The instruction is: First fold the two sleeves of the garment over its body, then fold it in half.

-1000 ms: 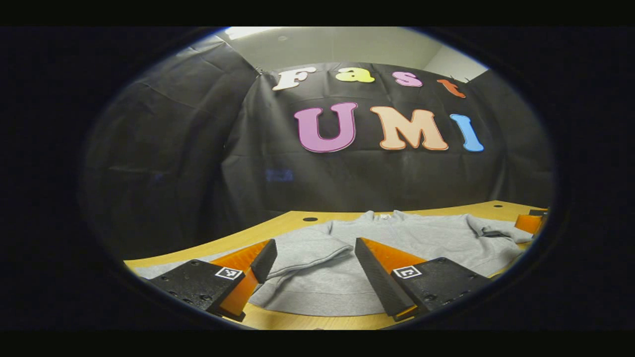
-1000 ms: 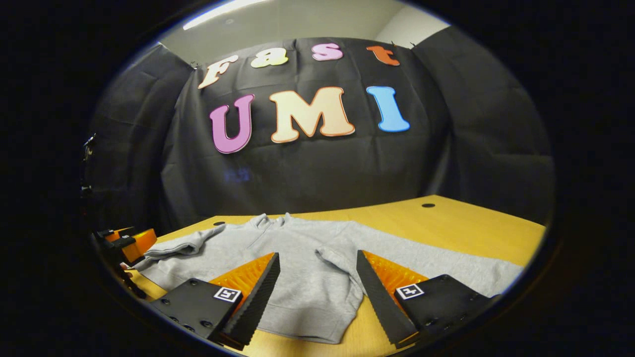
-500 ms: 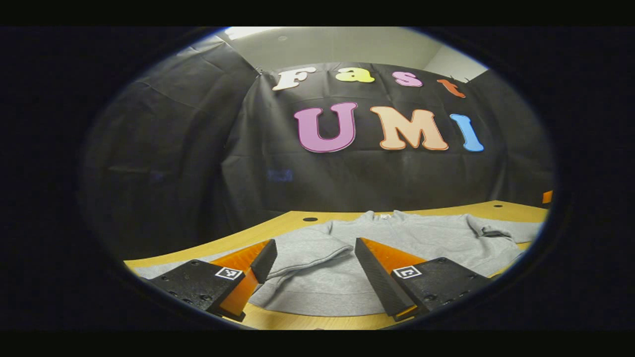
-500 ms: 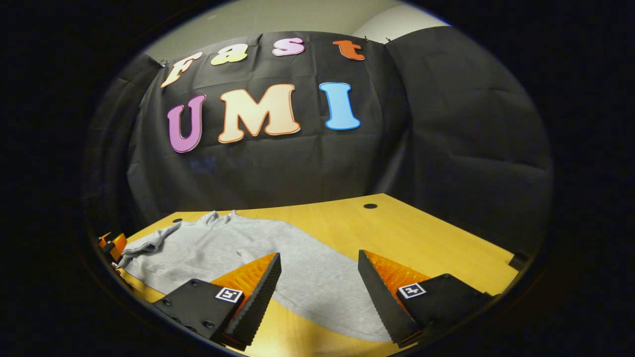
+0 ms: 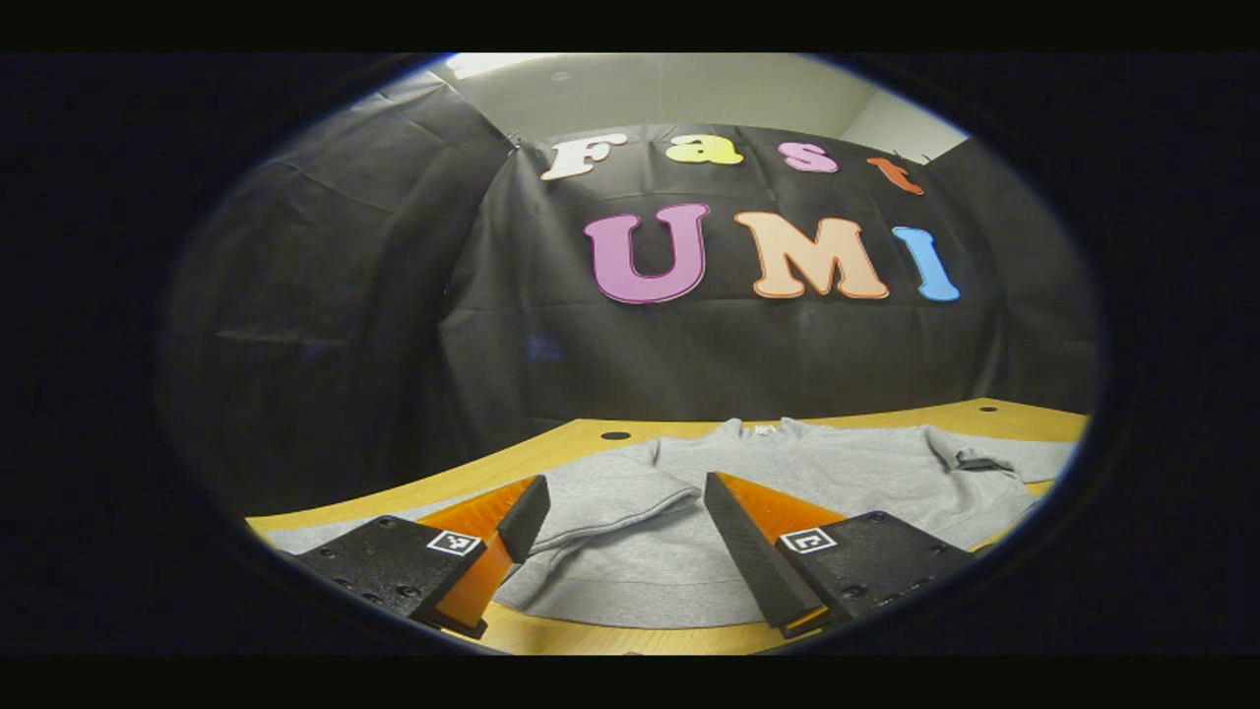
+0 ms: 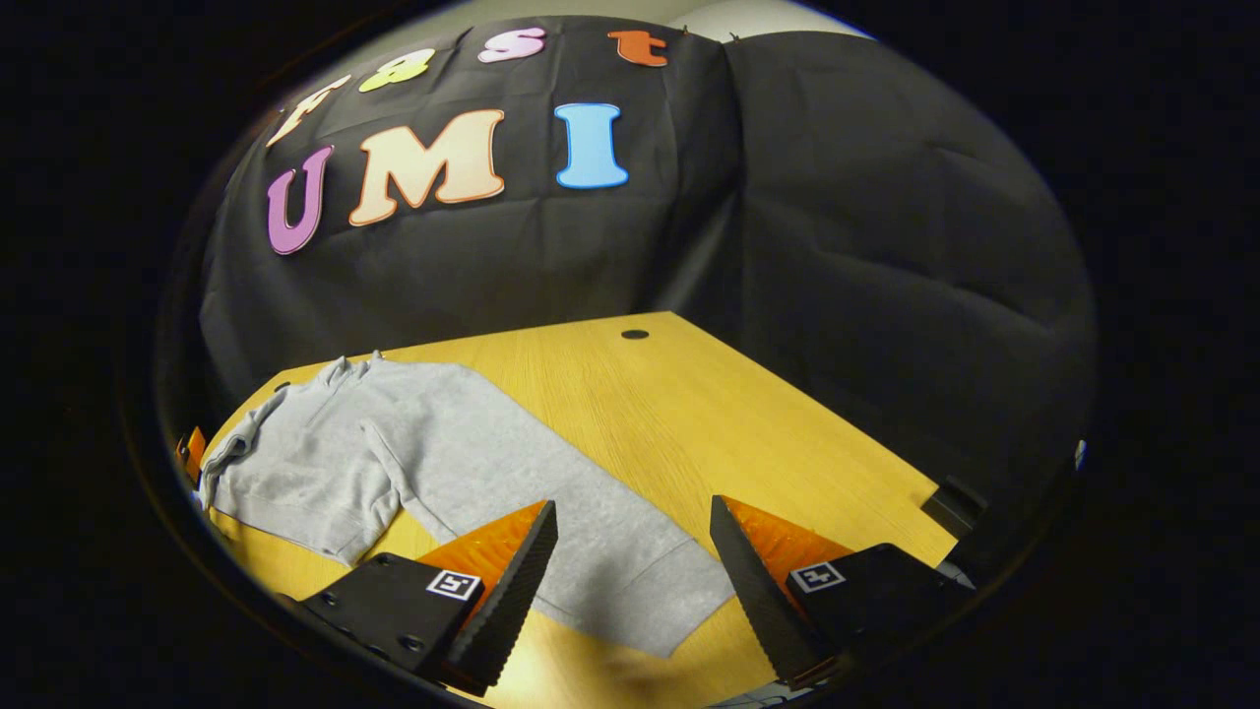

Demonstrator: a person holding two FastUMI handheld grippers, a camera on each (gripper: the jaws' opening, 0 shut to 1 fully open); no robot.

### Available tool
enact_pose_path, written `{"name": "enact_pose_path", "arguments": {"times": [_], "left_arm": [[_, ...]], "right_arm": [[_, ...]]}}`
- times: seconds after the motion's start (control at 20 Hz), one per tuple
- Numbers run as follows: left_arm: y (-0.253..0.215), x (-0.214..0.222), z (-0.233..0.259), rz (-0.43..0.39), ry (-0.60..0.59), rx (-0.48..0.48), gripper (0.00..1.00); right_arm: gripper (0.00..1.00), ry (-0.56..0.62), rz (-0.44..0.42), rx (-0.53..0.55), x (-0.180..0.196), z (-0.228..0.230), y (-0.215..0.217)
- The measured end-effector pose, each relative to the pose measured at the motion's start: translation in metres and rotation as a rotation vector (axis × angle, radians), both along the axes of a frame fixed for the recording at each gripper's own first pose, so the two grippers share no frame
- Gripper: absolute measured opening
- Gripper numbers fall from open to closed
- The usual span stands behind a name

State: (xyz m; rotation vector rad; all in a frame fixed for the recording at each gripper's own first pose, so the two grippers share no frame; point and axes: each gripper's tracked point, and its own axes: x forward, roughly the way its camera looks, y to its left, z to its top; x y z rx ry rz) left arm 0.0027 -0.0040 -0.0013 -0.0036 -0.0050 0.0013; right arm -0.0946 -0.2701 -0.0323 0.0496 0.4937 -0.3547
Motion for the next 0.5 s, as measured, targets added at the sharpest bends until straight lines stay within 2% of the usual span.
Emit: {"name": "enact_pose_path", "arguments": {"times": [0.1, 0.15, 0.5], "left_arm": [[0.000, -0.002, 0.000, 0.000, 0.000, 0.000, 0.94], [0.000, -0.002, 0.000, 0.000, 0.000, 0.000, 0.94], [0.000, -0.002, 0.000, 0.000, 0.000, 0.001, 0.94]], "right_arm": [[0.94, 0.066, 0.010, 0.022, -0.006, -0.020, 0.003], [0.98, 0.085, 0.015, 0.019, -0.007, -0.026, 0.004], [0.98, 0.182, 0.037, 0.003, -0.013, -0.053, 0.005]]}}
